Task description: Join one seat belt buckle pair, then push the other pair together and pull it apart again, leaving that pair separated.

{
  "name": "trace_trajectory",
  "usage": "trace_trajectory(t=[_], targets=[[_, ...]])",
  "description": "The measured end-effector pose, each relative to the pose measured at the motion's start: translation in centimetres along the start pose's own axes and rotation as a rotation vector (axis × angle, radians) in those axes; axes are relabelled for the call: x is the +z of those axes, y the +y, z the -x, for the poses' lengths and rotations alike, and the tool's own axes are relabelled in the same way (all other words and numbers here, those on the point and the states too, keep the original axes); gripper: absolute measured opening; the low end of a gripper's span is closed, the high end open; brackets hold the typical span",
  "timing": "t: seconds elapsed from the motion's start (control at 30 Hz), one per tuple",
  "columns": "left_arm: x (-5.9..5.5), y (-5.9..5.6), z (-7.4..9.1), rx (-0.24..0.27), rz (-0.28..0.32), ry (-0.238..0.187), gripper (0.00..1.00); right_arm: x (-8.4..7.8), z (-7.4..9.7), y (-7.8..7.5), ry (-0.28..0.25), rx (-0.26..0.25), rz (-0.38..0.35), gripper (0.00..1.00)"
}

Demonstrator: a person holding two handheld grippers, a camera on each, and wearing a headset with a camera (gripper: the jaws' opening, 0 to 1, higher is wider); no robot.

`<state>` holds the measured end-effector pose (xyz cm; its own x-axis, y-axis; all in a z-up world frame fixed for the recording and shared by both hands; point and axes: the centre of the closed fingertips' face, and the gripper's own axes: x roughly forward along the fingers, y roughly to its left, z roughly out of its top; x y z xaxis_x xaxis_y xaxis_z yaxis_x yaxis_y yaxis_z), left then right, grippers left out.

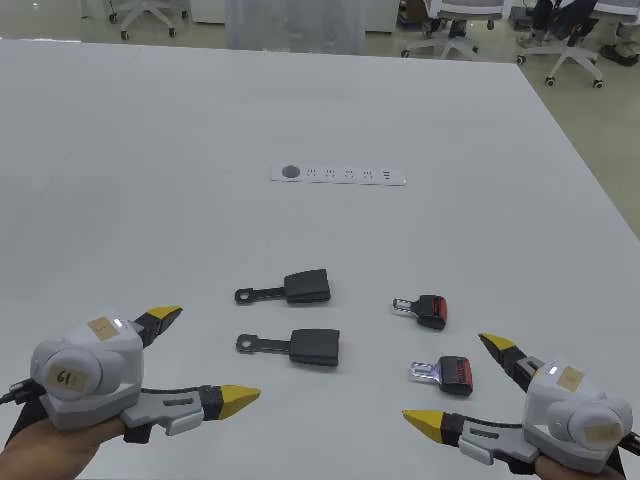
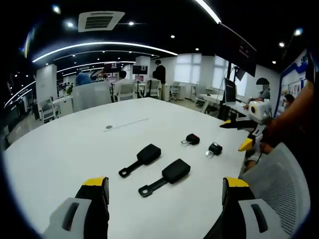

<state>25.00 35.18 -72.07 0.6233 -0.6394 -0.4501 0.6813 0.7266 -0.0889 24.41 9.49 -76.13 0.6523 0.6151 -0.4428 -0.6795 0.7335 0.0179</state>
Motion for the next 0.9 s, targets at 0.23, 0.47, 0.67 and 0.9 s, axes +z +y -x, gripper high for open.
trace_trajectory(t=[0.23,0.47,0.67,0.9], targets=[[-0.01,0.09,-0.03,0.002,0.0,-0.002,0.96,0.04,-0.03,-0.07,-0.001,-0.002,-0.002,0.97],[0.07,0.16,-0.05,0.002,0.001,-0.003,0.96,0.14,-0.12,0.0,-0.001,-0.002,-0.002,0.97],[-0.12,0.19,-0.07,0.0,0.004,0.0,0.96,0.09,-0.18,-0.04,0.001,-0.002,-0.004,0.97],[-0.11,0.39,-0.15,0.001,0.005,-0.002,0.96,0.07,-0.28,-0.1,0.001,-0.002,-0.003,0.97]])
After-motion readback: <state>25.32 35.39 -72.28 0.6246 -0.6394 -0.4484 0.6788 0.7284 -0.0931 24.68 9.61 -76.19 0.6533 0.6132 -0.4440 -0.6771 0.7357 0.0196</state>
